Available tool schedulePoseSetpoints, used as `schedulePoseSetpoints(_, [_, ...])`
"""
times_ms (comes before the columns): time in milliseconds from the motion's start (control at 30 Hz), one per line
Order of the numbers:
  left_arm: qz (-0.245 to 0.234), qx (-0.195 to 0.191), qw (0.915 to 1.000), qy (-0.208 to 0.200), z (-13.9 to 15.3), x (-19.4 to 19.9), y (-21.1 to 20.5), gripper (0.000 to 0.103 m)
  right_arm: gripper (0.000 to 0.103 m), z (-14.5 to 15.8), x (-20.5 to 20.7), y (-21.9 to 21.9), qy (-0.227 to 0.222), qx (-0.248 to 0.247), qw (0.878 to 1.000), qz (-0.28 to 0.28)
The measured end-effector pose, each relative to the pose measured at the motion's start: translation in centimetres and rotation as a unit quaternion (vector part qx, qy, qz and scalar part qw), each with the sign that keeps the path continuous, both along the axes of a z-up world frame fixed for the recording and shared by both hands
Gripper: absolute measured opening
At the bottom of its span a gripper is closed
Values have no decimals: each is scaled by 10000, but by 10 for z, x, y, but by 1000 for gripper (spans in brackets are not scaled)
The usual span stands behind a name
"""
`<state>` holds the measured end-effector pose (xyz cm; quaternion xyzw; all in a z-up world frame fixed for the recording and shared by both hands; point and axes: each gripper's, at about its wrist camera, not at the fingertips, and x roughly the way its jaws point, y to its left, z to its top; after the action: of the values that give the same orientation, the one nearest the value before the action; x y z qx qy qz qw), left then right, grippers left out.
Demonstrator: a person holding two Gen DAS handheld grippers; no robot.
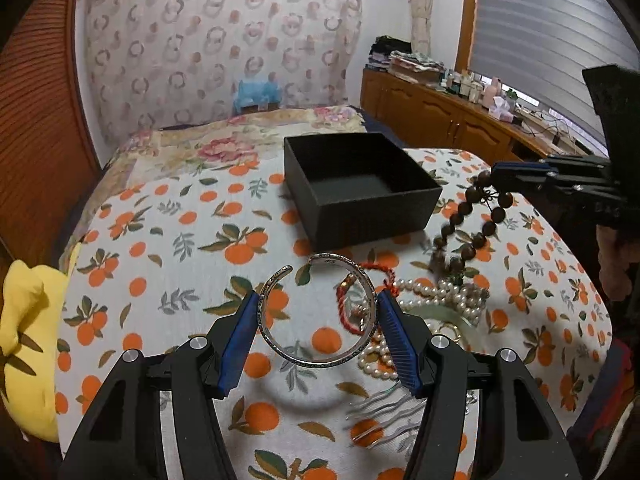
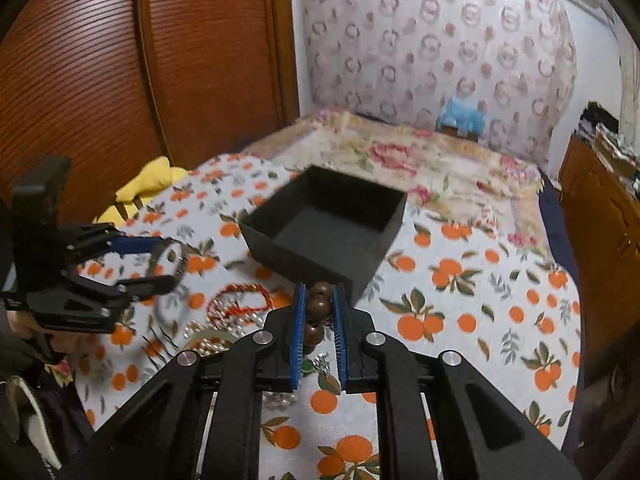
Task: Organize jewelry
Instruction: 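Carry the bead bracelet toward the black box with the right gripper while the left grasps the silver bangle, then drop the bead bracelet and silver bangle into the black box with both grippers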
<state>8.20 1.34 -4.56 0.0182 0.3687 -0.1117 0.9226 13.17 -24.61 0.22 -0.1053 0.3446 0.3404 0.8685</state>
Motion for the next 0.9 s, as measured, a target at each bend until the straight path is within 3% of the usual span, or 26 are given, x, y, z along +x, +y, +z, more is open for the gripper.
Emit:
schedulePoseSetpoints(300, [-16, -9, 9999, -129, 12, 10, -5, 58, 15, 25, 3, 1, -256, 103, 9996, -3])
schedulePoseSetpoints(600, [-19, 45, 9996, -268, 25, 36, -10, 58, 15, 51, 38, 23, -523, 321, 9981, -84])
schedulePoseSetpoints(900, [-5, 144, 9994, -310, 37, 66, -14, 58, 15, 43, 86, 37, -230, 613, 9975, -280])
